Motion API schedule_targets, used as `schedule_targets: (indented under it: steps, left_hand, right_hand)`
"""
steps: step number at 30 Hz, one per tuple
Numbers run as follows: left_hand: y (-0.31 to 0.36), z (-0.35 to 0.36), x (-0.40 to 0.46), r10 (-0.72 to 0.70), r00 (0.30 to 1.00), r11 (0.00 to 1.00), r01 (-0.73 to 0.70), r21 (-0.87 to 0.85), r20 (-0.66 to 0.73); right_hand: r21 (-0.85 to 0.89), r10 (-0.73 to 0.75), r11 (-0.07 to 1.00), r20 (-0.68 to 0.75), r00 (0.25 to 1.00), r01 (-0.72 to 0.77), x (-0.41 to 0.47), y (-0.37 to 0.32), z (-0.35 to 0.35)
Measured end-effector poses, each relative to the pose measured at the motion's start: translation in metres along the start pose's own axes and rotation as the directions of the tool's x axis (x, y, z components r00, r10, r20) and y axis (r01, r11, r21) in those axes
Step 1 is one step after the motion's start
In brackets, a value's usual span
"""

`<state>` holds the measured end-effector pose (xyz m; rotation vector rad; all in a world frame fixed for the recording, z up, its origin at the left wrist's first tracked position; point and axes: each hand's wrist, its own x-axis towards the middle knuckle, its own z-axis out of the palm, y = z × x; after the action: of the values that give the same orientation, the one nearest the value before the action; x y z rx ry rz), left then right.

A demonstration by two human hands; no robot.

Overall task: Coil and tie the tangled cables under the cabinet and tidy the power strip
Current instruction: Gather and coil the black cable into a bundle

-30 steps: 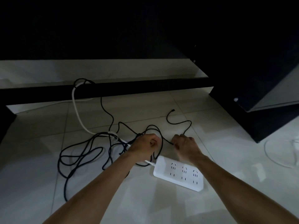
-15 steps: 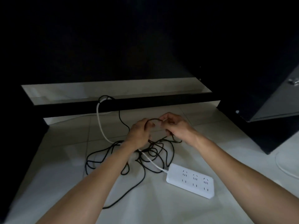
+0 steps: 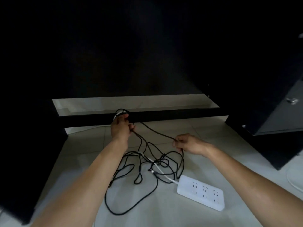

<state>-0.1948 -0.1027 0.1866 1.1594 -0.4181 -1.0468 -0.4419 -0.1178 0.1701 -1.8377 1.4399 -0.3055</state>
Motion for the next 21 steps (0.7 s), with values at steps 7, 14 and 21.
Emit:
schedule_targets:
  steps: [7, 14, 21]
  left_hand:
    - [-0.004, -0.004, -0.009, -0.228, 0.923, 0.870, 0.050, 0.491, 0.311]
    - [-0.005, 0.014, -0.024, -0.343, 0.868, 0.302, -0.261, 0.917, 0.359]
    - [-0.013, 0.078, -0.039, -0.183, 0.755, 0.566, -0.443, 0.695, 0.630]
  right_hand:
    - [0.435, 0.130, 0.898, -0.108, 0.986, -0.071, 0.010, -0.023, -0.026]
    - [0.559, 0.033, 0.825, -0.198, 0.980, 0.085, 0.022, -0.071, -0.058]
    - [0.739, -0.016, 0.659, -0.172, 0.985, 0.140, 0.030, -0.071, -0.052]
